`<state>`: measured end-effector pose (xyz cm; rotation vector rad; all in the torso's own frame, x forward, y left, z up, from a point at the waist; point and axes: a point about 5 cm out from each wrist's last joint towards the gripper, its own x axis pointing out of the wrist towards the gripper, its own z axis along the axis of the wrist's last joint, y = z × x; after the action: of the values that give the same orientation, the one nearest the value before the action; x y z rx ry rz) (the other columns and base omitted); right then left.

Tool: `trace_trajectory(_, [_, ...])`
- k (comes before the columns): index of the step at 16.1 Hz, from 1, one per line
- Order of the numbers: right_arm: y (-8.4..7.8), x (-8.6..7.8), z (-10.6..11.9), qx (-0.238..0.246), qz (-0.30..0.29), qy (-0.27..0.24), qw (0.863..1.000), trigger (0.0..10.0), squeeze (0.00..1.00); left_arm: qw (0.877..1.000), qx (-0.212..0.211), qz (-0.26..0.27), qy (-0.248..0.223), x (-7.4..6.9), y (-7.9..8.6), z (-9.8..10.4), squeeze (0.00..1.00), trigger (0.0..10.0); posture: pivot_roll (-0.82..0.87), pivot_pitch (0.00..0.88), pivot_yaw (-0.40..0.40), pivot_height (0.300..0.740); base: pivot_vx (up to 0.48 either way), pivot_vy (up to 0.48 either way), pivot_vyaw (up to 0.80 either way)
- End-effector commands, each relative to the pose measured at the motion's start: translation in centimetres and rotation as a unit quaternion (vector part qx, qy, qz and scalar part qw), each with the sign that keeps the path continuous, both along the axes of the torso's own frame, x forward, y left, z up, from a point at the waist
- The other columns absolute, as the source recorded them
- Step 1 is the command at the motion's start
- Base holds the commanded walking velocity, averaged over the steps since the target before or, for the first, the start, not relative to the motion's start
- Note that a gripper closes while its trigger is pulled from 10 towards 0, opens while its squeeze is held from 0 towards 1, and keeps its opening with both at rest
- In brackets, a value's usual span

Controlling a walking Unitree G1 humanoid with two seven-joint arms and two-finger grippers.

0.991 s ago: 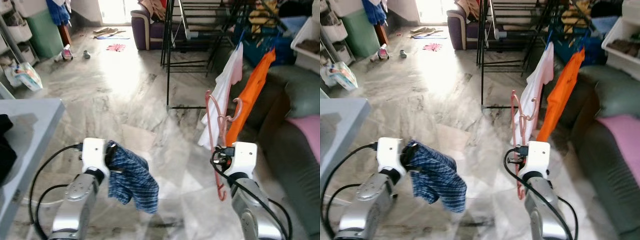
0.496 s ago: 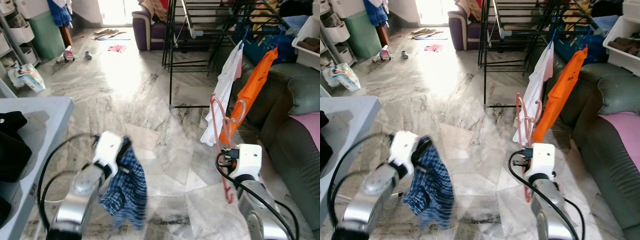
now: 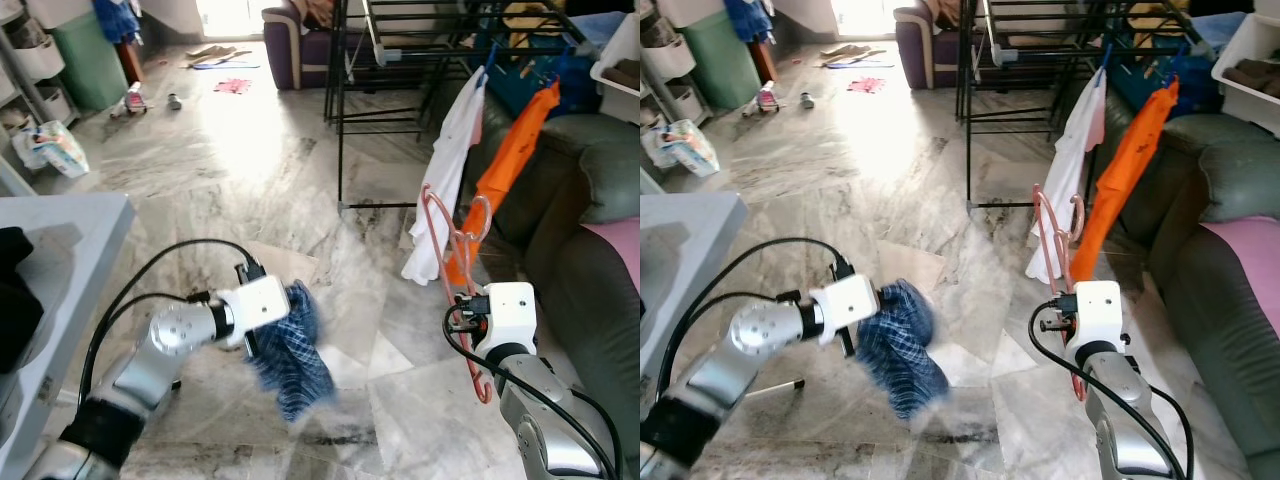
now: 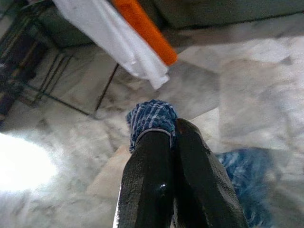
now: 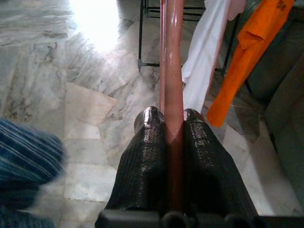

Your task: Hang hanger

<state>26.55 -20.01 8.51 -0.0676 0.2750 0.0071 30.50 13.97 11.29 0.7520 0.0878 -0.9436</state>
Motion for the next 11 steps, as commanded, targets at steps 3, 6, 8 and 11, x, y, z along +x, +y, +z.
trace_trajectory(3, [0.7, -0.1, 0.4, 0.019, -0.001, -0.014, 1.000, 10.0, 0.00, 0.996, -0.075, 0.037, -0.008, 0.8, -0.1, 0.8, 0.00, 10.0, -0.04, 0.029, 0.017, 0.740, 0.000, 0.000, -0.20])
trace_trajectory(6, [1.8, -0.4, 0.3, 0.028, 0.030, -0.012, 0.999, 10.0, 0.00, 0.989, -0.144, 0.026, 0.031, -0.3, -1.4, 0.0, 0.00, 10.0, -0.03, 0.030, 0.008, 0.740, 0.000, 0.000, -0.80])
trace_trajectory(8, [1.9, -0.1, 0.5, 0.021, 0.054, -0.014, 0.998, 10.0, 0.00, 0.994, -0.106, -0.005, 0.020, -1.0, -1.8, -0.7, 0.00, 10.0, -0.03, 0.030, 0.007, 0.740, 0.000, 0.000, -0.63])
trace_trajectory(11, [1.0, 0.3, 0.9, 0.008, 0.043, -0.019, 0.999, 10.0, 0.00, 0.995, -0.100, -0.002, 0.009, -0.3, -1.7, -0.5, 0.00, 10.0, -0.04, 0.029, 0.007, 0.740, 0.000, 0.000, 0.00])
